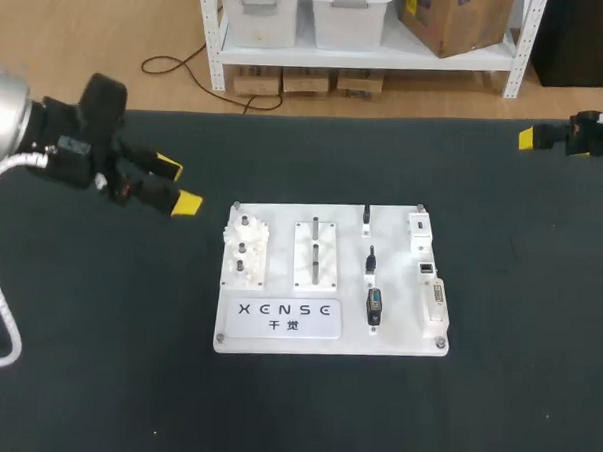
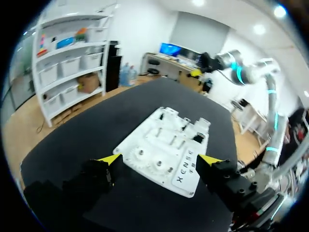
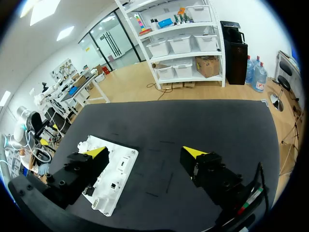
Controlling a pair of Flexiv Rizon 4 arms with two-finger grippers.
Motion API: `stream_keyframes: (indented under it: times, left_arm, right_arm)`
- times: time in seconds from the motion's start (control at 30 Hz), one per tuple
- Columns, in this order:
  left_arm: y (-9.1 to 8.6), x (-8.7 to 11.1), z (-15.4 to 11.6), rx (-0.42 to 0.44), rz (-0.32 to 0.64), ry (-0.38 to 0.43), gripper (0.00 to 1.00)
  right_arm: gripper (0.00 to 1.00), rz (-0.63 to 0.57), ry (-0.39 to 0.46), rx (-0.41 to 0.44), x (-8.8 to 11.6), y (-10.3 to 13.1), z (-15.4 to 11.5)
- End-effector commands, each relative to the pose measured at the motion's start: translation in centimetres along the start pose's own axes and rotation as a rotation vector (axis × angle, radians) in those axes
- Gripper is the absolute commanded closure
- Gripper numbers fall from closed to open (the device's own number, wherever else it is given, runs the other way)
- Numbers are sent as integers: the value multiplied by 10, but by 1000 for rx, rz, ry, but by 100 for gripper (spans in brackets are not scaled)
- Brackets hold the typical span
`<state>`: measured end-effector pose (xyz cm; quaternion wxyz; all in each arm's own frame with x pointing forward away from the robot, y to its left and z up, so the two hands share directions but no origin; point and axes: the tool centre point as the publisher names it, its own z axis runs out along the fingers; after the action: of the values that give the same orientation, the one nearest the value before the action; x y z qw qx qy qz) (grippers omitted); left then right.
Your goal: Insert the Ethernet cable into its matching sockets.
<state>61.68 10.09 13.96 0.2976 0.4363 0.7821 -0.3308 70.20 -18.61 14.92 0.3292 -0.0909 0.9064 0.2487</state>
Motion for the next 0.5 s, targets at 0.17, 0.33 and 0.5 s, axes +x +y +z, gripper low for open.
stream_keyframes:
  times: [0.17,0.33,0.5]
  left_arm:
    - [-12,12,16,152,226,-204,0]
    - [-15,21,30,146,236,-255,0]
    - [-23,26,48,144,233,-265,0]
  right_arm:
    - [0,0,0,1,0,0,0]
    - [0,0,0,1,0,0,0]
    - [0,0,0,1,0,0,0]
